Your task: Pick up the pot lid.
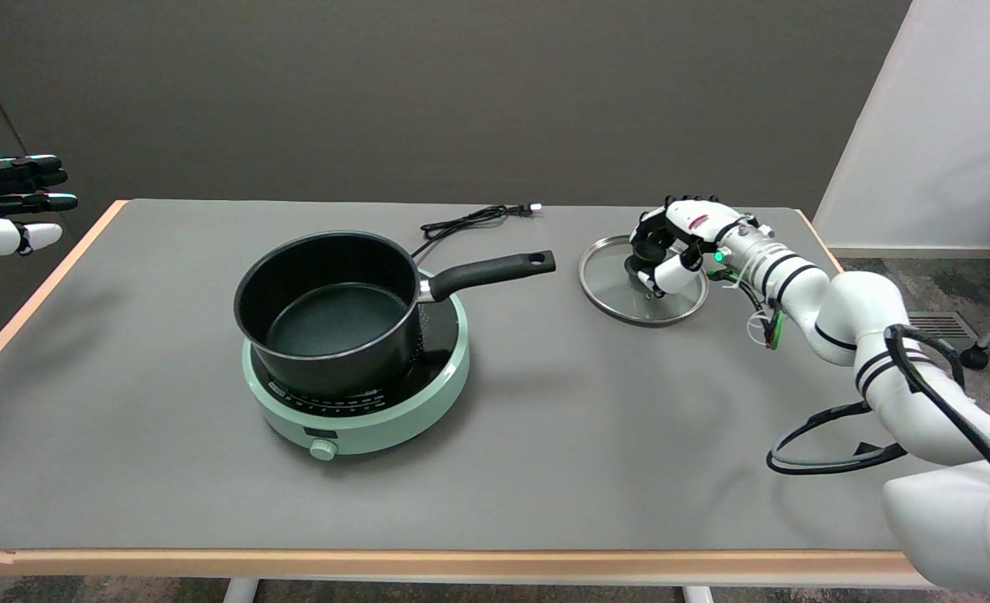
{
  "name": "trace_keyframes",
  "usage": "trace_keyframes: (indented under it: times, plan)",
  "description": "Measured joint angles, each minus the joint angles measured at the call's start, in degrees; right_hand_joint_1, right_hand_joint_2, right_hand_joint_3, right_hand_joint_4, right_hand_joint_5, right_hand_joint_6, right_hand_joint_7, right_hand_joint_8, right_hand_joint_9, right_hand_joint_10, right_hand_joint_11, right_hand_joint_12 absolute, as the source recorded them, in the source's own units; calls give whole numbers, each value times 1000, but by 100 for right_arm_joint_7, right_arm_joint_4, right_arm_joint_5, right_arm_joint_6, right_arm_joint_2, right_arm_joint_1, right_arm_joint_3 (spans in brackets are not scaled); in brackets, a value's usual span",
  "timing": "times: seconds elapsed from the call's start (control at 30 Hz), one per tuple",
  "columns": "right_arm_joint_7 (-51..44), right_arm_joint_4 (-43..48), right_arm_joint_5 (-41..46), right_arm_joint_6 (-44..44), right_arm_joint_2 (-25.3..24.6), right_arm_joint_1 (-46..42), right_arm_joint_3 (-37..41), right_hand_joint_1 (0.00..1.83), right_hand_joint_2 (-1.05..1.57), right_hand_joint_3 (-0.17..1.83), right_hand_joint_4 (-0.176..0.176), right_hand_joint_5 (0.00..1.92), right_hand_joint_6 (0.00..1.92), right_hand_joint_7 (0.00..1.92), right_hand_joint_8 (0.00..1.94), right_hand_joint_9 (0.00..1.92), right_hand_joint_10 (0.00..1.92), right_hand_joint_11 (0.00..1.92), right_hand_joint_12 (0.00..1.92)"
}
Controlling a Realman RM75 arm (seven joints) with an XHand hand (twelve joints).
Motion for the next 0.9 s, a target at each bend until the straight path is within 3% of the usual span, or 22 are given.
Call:
trace_keyframes:
  times: [0.27,0.9]
  plan:
    - [0,-72,-5,0,-45,56,-1,908,578,879,130,728,673,804,286,733,625,273,601]
    - [0,-104,-6,-51,-90,109,-6,1026,712,1023,176,739,774,890,398,795,680,364,738]
